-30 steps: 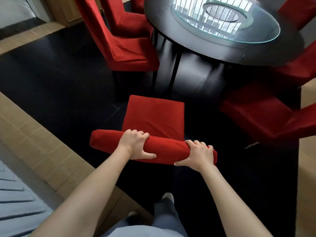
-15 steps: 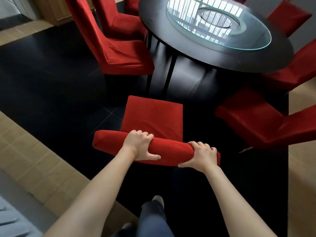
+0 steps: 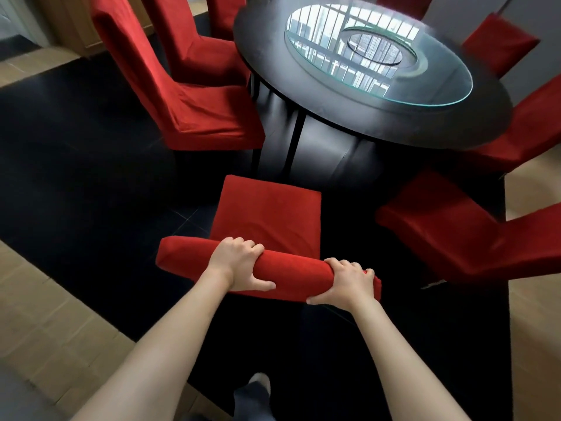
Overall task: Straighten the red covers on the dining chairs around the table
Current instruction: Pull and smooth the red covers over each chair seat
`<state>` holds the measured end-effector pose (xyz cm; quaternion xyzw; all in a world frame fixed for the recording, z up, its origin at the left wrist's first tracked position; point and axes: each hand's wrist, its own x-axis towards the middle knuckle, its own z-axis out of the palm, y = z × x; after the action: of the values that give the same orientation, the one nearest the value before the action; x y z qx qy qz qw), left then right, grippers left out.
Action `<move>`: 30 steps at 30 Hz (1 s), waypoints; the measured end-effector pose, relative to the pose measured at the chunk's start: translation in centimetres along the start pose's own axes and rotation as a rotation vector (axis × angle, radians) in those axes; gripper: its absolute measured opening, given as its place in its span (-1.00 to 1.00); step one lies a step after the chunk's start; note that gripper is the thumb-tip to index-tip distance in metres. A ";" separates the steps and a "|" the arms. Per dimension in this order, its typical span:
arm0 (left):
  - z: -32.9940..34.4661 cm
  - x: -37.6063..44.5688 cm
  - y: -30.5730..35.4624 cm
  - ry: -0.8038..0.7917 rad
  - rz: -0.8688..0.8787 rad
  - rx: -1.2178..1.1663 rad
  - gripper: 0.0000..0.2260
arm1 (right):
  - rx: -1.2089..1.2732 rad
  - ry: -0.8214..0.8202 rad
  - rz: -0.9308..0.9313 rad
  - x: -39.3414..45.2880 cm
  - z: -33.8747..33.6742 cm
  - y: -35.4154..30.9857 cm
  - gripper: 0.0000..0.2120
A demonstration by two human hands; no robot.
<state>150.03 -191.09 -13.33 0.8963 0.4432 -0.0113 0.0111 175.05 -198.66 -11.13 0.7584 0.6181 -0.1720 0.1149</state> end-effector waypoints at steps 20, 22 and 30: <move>-0.5 -3.3 -1.3 -0.057 0.240 0.011 -0.14 | 0.064 0.059 0.252 -8.5 3.5 -4.8 -0.06; -0.6 -3.0 -1.5 -0.044 0.259 0.012 -0.14 | 0.071 0.068 0.267 -8.4 3.5 -5.0 -0.06; -0.7 -1.0 -1.6 -0.019 0.295 0.052 -0.16 | 0.046 0.062 0.269 -6.7 2.9 -3.9 0.05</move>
<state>148.18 -190.93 -12.59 0.9515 0.3063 -0.0295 -0.0065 169.71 -205.00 -10.93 0.8418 0.5098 -0.1459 0.1005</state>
